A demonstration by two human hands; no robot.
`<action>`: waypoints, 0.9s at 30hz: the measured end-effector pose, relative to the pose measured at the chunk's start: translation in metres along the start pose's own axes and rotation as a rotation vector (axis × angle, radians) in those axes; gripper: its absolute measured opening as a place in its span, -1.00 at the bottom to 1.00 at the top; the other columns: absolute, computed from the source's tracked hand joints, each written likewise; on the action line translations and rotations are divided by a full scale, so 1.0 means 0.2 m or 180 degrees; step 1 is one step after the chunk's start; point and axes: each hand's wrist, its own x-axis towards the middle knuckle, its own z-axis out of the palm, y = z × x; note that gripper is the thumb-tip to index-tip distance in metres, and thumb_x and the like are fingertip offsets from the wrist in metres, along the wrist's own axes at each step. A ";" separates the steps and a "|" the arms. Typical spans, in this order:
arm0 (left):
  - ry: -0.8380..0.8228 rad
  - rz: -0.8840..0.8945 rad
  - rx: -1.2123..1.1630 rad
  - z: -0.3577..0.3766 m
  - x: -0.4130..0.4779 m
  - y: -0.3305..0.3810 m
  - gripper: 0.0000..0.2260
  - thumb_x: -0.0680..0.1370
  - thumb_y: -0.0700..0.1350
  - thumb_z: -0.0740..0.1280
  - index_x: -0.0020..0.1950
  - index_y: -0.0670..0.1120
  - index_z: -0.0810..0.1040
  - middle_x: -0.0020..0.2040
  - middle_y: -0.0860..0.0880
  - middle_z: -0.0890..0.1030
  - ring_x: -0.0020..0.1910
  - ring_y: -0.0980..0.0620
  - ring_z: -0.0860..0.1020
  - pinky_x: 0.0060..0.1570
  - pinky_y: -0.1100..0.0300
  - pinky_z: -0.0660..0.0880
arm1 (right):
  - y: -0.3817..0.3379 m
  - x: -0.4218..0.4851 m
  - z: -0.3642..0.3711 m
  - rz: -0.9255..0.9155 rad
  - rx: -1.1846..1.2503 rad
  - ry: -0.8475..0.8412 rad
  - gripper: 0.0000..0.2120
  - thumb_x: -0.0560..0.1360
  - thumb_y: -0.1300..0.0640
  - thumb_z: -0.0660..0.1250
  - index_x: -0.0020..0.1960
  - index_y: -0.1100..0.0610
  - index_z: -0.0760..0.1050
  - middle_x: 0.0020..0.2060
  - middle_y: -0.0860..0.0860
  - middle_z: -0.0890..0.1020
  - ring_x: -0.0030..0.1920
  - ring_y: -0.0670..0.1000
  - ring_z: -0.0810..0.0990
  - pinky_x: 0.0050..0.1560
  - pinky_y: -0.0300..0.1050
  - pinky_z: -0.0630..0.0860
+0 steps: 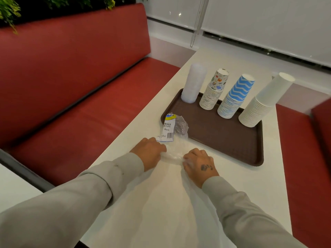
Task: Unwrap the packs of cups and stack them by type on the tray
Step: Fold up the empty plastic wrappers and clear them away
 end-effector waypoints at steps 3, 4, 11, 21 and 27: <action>-0.0049 -0.0301 -0.0780 0.00 0.01 -0.05 -0.75 0.62 -0.16 0.17 0.25 0.06 0.49 0.09 -0.04 0.50 0.14 -0.11 0.47 0.13 0.12 0.39 | 0.04 0.02 -0.01 0.0144 0.0811 -0.0078 -0.76 0.64 -0.02 0.22 0.16 0.02 0.61 0.10 -0.10 0.52 0.19 0.03 0.42 0.27 0.00 0.33; -0.0084 -0.0320 -0.0981 0.00 0.01 -0.07 -0.77 0.61 -0.18 0.20 0.21 0.03 0.52 0.09 -0.02 0.50 0.13 -0.08 0.49 0.12 0.15 0.39 | 0.05 0.02 -0.01 0.0139 0.0968 -0.0113 -0.77 0.63 -0.01 0.24 0.13 0.05 0.63 0.06 -0.11 0.52 0.16 0.04 0.44 0.27 -0.03 0.35; -0.0252 -0.0660 -0.1136 0.00 0.02 -0.14 -0.85 0.58 -0.05 0.29 0.08 0.18 0.40 0.03 0.09 0.55 0.10 -0.07 0.47 0.20 0.06 0.40 | 0.05 0.07 -0.04 0.0634 0.1827 -0.0276 -0.93 0.57 0.04 0.36 -0.01 -0.13 0.50 -0.16 -0.01 0.63 -0.10 0.03 0.53 -0.21 -0.21 0.40; 0.0039 0.0535 0.0512 0.02 0.03 -0.12 -0.65 0.60 0.06 0.11 0.15 -0.05 0.61 0.14 -0.01 0.54 0.13 -0.06 0.43 0.09 0.09 0.36 | 0.03 0.07 -0.03 0.0133 0.0432 -0.0132 -0.80 0.60 0.05 0.19 0.12 -0.13 0.55 -0.03 -0.09 0.40 0.18 0.01 0.41 0.23 -0.01 0.30; 0.0067 0.0826 0.0667 0.01 0.03 -0.14 -0.86 0.53 -0.09 0.32 -0.08 -0.11 0.64 -0.05 -0.06 0.59 -0.06 -0.11 0.52 -0.11 0.05 0.43 | 0.01 0.07 -0.02 -0.0477 -0.0441 0.0308 -0.74 0.41 -0.06 0.26 -0.11 0.04 0.66 -0.08 -0.01 0.45 0.02 0.08 0.39 0.01 0.02 0.31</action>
